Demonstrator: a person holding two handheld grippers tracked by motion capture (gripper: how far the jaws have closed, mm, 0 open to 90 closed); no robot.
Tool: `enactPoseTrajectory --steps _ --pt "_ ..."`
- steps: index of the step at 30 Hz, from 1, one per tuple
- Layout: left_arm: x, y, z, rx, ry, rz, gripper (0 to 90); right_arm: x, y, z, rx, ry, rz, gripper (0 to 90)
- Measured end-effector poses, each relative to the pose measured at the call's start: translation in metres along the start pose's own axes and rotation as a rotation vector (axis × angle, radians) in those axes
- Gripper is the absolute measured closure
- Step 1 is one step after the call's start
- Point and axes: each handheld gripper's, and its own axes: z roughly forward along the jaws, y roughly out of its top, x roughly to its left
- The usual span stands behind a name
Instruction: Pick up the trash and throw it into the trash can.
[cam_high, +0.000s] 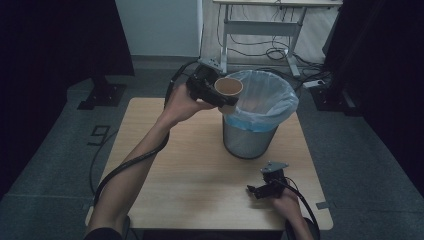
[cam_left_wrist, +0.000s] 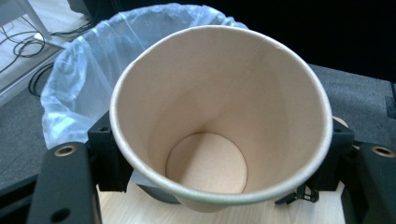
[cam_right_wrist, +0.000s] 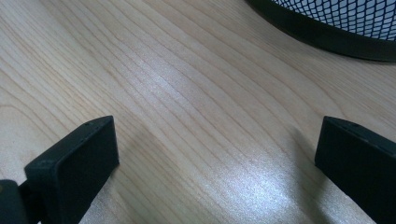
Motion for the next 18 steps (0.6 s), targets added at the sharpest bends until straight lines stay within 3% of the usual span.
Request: enactPoseTrajectory --steps 18 --pt "0.012 0.029 0.030 0.002 0.040 -0.011 25.6 0.000 0.000 0.000 0.000 0.000 0.000 0.0"
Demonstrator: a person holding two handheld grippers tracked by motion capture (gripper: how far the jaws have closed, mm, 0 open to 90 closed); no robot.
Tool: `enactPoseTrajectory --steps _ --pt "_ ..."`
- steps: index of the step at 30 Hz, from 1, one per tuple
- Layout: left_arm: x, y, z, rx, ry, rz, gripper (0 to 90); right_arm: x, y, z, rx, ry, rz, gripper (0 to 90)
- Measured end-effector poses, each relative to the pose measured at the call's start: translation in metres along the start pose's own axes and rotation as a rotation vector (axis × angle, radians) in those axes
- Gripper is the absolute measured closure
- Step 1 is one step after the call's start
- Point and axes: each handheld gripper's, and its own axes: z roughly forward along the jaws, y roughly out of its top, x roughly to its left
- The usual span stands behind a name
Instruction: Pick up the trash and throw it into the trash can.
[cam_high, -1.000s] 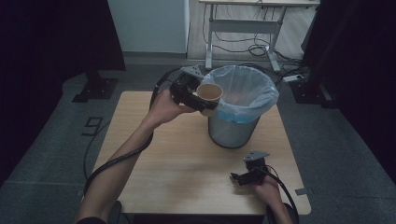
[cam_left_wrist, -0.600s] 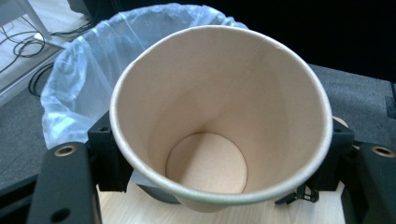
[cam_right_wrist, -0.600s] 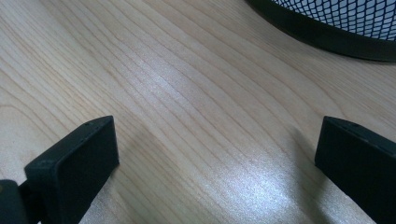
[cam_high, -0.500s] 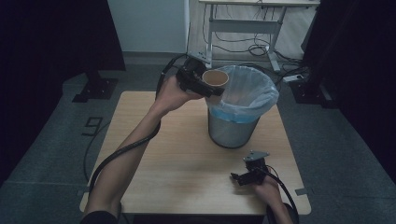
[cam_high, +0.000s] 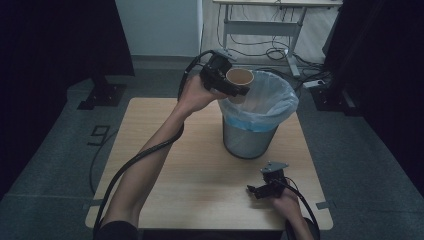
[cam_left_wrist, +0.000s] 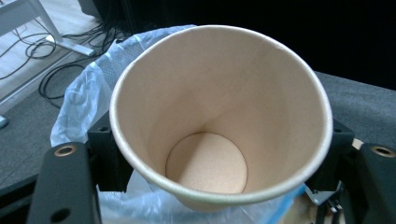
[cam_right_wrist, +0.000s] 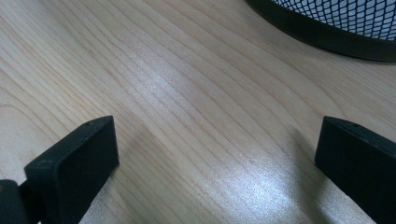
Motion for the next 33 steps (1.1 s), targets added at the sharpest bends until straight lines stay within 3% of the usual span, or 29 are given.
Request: enactPoseTrajectory --steps 17,33 --pt "0.011 0.004 0.040 0.006 0.041 -0.037 25.5 0.000 0.000 0.000 0.000 0.001 -0.001 0.0" --pt "0.007 -0.010 0.076 0.083 0.105 -0.010 21.0 0.001 0.000 0.000 0.003 0.007 -0.005 0.0"
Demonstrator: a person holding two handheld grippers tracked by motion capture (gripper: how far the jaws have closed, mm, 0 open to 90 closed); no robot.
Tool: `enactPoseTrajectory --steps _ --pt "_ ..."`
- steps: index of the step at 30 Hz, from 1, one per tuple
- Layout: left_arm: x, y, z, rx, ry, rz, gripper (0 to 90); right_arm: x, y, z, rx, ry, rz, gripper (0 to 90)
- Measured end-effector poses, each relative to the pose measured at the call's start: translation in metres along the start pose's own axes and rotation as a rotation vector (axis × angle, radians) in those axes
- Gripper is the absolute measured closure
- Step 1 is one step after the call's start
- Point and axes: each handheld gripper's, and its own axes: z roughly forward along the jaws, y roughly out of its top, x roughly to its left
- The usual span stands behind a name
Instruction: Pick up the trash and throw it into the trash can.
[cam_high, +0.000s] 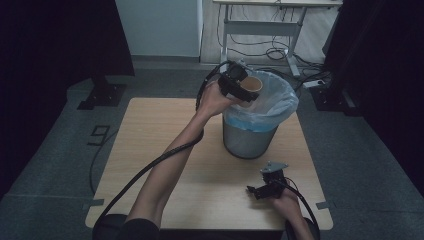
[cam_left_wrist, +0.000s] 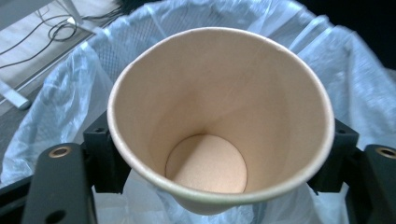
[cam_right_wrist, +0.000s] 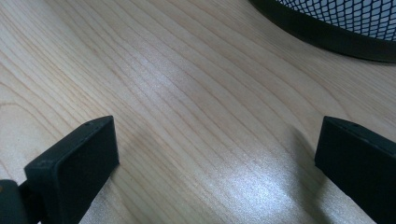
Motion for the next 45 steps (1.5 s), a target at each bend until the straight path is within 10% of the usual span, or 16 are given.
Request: enactPoseTrajectory --steps 9,45 --pt "0.001 -0.009 0.008 0.038 0.016 -0.003 0.5 0.000 0.000 0.000 0.000 0.001 -0.001 0.0" --pt "0.000 -0.046 -0.063 -0.079 -0.057 0.050 0.0 0.002 0.000 0.000 0.000 0.002 -0.002 0.0"
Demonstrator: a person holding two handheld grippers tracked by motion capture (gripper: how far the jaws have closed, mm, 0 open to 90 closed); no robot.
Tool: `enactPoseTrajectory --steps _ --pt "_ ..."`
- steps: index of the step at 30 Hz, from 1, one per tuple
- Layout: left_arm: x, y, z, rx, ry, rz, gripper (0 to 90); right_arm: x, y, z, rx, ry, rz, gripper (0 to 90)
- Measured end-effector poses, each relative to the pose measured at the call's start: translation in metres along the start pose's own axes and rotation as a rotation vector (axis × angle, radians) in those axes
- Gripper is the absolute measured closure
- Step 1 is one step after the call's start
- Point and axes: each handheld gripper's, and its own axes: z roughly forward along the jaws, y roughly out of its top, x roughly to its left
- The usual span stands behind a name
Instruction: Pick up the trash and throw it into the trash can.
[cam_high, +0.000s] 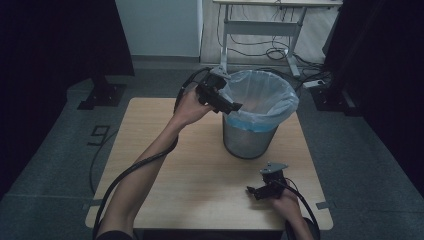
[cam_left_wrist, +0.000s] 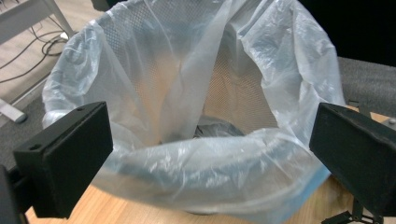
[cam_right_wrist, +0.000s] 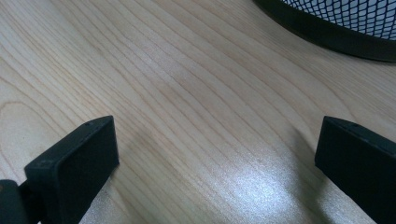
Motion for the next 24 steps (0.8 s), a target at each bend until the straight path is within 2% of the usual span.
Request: enactPoseTrajectory --steps 5,15,24 --pt "0.000 -0.009 -0.012 -0.024 0.015 0.006 0.0 0.000 0.000 0.000 0.000 -0.001 -0.001 0.0" --pt "0.007 -0.034 -0.031 -0.037 0.049 0.001 0.0 0.000 0.000 0.000 0.000 -0.001 0.000 0.0" --pt "0.011 -0.058 -0.043 -0.057 0.062 -0.029 0.0 0.000 0.000 0.000 -0.001 -0.001 -0.002 0.0"
